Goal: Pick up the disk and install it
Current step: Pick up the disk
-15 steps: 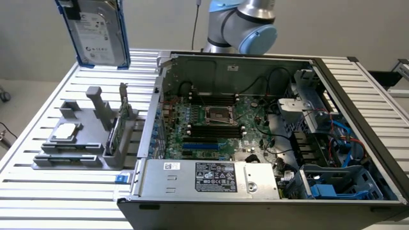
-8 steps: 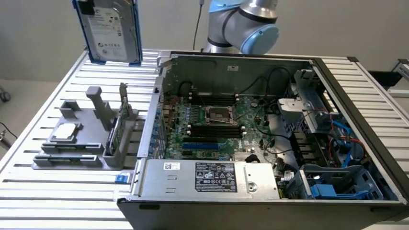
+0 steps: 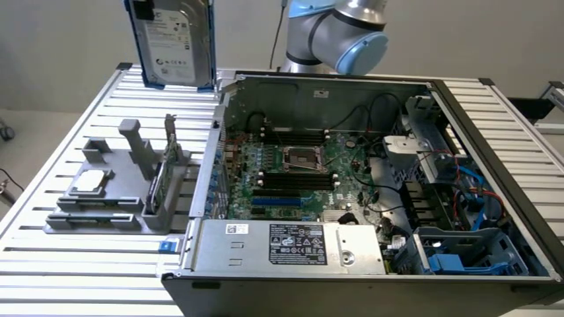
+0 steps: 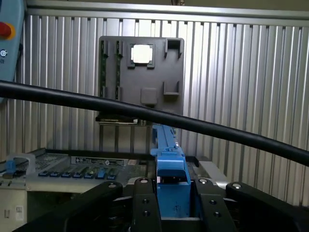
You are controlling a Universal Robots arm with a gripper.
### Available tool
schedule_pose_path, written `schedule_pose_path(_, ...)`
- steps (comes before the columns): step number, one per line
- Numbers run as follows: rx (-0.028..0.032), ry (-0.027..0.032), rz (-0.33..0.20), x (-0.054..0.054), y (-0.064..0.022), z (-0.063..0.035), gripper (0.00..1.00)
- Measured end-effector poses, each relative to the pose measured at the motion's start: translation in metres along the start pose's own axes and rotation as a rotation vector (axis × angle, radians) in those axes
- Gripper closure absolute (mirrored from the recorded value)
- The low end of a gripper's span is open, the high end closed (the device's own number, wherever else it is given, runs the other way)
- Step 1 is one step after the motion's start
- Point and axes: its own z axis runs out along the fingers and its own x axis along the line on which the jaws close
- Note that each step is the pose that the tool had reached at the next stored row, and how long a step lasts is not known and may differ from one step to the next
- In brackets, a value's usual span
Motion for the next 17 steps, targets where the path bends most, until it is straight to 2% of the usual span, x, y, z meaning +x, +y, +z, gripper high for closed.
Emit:
schedule_pose_path(5,-0.003,0.0,-0.001,0.003,-0.0223,-0.0015,0.67)
schedule_pose_path(11,-0.0037,0.0,-0.001,0.007,-0.0492,-0.0033,0.67)
schedule_pose_path(14,-0.0037,0.0002,-0.001,0.014,-0.0589,-0.0037,0.67)
schedule_pose_path(17,-0.0037,0.0005,-0.001,0.023,-0.0638,-0.0039,0.67)
